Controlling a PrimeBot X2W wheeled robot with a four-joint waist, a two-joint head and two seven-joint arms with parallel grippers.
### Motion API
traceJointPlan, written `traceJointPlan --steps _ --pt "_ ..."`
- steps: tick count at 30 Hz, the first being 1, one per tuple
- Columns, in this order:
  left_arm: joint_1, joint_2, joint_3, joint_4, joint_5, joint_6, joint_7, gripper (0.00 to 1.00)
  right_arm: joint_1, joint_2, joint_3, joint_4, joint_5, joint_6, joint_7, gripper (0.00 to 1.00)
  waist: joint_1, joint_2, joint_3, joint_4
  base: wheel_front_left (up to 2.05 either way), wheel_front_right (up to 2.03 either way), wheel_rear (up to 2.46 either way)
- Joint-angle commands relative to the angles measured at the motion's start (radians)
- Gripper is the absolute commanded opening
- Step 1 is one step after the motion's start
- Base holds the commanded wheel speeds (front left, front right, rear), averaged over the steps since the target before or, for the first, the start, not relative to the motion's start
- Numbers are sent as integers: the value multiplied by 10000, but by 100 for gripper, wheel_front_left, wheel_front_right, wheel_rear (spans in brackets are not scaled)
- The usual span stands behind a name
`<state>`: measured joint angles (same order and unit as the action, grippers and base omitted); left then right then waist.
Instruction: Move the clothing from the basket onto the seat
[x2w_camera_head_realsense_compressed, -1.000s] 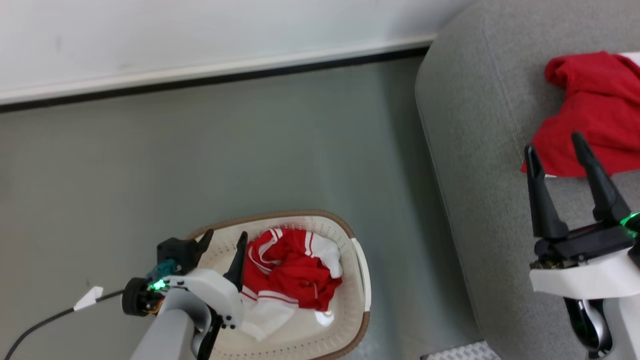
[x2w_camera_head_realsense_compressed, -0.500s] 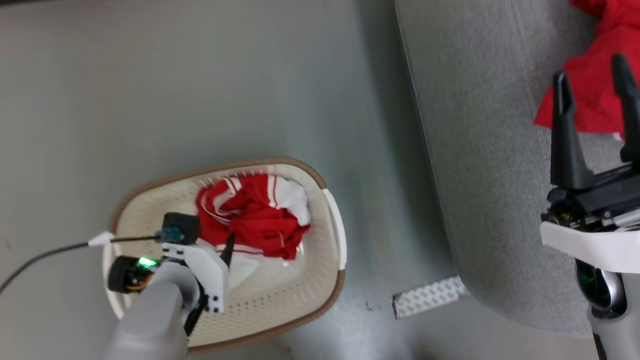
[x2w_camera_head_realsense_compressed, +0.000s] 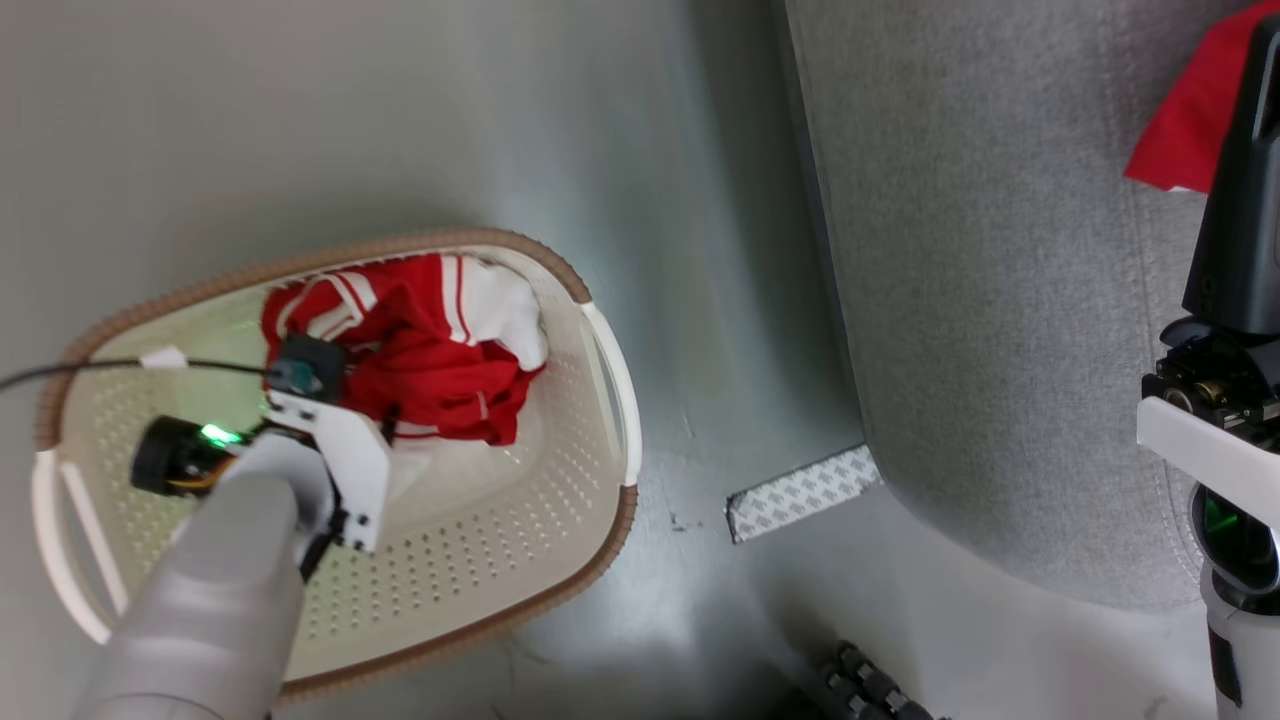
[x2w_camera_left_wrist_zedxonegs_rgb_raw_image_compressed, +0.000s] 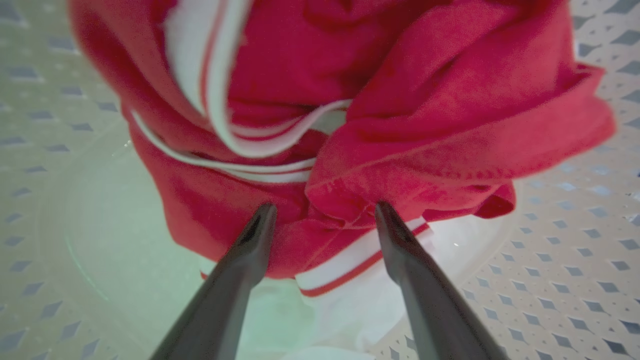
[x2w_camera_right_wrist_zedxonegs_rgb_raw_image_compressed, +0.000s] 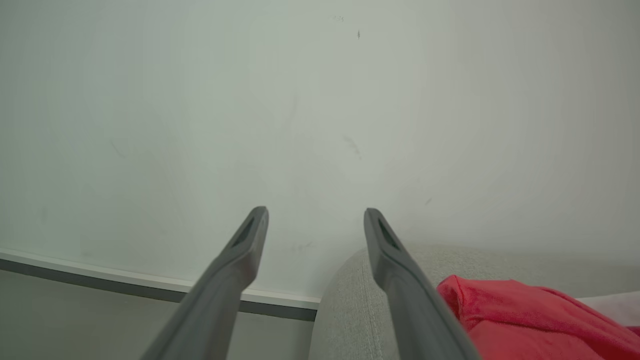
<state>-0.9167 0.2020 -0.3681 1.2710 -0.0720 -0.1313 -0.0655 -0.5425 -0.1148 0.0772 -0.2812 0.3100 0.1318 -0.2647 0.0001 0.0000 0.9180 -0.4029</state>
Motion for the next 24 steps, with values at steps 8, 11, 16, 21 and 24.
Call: traceJointPlan --steps 8,11,16,21,24 --pt "-581 203 -312 130 -70 18 816 100 -49 246 11 -446 -71 -22 9 100 -1 0 591 -185 0 0 0" --pt "-719 92 -630 141 6 18 964 100 41 300 -21 -667 -106 -22 9 100 -1 0 650 -184 0 0 0" --pt "-847 5 -1210 170 -154 18 1709 100 134 370 -11 -878 -202 -22 9 100 -1 0 702 -174 0 0 0" --pt "-1001 199 -1494 197 -197 21 2756 0 143 391 39 -884 -244 -22 9 100 -1 0 687 -159 0 0 0" --pt "-1092 219 -1608 189 -278 20 2656 0 57 397 47 -845 -265 -22 9 100 -1 0 648 -181 0 0 0"
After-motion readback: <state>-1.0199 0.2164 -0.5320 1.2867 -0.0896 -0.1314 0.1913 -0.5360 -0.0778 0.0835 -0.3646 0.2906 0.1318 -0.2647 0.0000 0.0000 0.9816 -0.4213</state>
